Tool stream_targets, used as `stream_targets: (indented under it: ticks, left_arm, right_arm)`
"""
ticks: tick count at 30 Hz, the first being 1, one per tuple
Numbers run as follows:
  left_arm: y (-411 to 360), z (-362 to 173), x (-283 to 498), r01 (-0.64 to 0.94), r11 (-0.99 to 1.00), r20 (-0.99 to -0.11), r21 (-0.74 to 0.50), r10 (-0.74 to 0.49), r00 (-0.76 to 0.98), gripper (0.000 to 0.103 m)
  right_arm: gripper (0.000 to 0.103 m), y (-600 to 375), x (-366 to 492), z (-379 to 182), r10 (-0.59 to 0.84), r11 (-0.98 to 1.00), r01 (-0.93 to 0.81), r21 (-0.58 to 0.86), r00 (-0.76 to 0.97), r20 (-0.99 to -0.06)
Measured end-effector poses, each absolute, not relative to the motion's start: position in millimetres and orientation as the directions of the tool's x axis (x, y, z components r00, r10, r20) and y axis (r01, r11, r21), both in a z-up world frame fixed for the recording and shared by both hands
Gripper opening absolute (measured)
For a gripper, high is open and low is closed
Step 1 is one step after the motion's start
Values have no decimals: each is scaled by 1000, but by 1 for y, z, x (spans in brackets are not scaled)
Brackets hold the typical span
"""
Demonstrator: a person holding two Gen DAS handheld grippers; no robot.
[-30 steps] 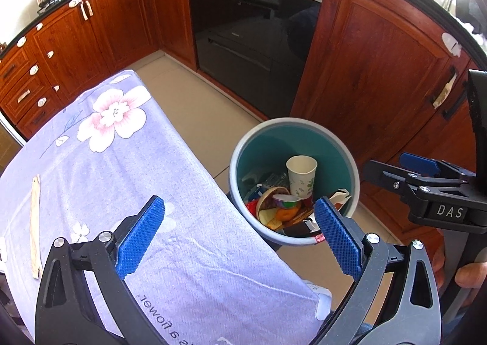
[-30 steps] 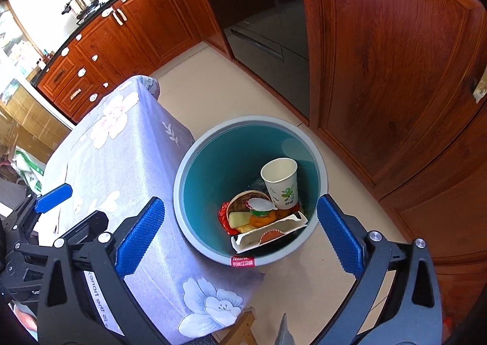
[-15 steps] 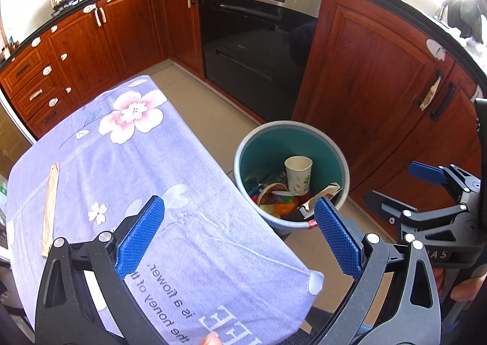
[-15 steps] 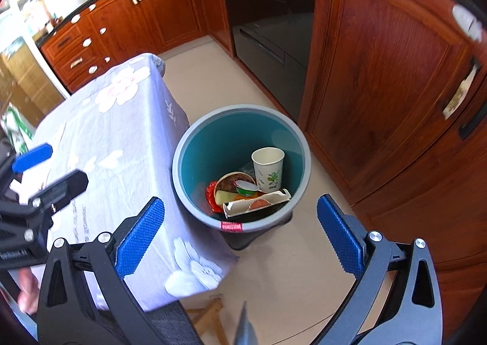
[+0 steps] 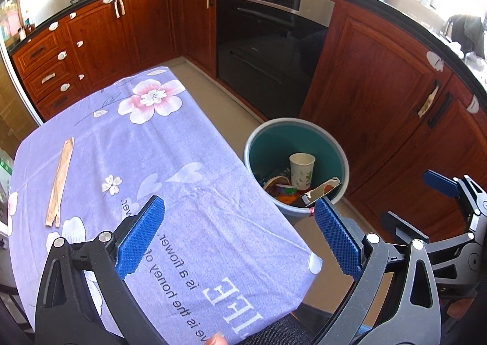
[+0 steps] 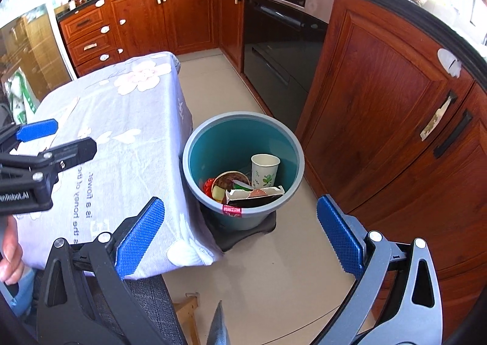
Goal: Collect trash
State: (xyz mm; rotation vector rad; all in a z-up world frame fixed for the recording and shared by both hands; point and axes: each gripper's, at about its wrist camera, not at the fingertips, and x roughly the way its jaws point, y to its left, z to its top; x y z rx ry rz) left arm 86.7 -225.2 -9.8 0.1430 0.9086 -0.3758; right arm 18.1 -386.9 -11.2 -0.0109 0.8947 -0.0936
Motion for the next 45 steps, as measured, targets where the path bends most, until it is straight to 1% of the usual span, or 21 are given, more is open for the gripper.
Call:
stream_targets:
  ticks: [39,45]
  left_arm:
    - [-222,-23,89,360,932,-805,-28,-235,545,99]
    - [-225,-27,89,377,926,-811,-31,-244,532,99]
  right_arm:
    - [96,-376,27,-21,-90,996,59,-69,598,-796]
    - [96,-376,28,-23,-93,996,61,-71,593,-800]
